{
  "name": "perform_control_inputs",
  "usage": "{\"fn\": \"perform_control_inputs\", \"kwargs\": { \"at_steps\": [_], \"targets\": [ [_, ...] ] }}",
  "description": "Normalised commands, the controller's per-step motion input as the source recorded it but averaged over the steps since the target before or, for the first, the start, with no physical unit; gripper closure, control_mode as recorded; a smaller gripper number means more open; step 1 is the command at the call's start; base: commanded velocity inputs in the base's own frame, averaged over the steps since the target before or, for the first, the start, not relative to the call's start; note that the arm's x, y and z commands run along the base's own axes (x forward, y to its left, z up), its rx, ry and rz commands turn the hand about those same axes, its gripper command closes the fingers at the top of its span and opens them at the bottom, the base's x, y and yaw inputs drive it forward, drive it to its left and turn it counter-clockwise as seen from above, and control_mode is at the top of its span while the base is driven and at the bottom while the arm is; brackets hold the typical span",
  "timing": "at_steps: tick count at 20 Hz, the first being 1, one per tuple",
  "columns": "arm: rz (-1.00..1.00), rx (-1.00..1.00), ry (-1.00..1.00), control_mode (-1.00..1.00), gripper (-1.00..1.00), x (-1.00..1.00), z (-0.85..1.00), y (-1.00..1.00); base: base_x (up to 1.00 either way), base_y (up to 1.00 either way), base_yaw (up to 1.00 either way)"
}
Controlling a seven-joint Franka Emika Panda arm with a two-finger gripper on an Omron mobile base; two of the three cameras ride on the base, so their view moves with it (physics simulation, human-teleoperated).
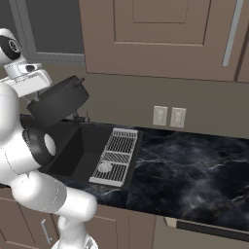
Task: Dump the bell pepper from the pot into the sink. Then turn on the water and wash the bell pepper. Then turn off the water and put the bell pepper back in the pot.
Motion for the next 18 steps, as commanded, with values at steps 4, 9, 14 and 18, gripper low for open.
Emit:
{"fn": "perform_control_inputs", "kwargs": {
  "at_steps": [4, 9, 14, 18],
  "targets": [
    [-0.11, -0.02, 0.2, -1.0, 1.0, -0.06, -0.13, -0.65, 0.0, 0.0, 0.0],
    [-0.06, 0.0, 0.12, -1.0, 1.0, -0.12, -0.14, -0.65, 0.0, 0.0, 0.0],
    [-0.01, 0.0, 0.05, -1.0, 1.0, -0.12, -0.07, -0.61, 0.0, 0.0, 0.0],
    [0.0, 0.0, 0.02, -1.0, 1.0, -0.2, -0.06, -0.57, 0.0, 0.0, 0.0]
  ]
}}
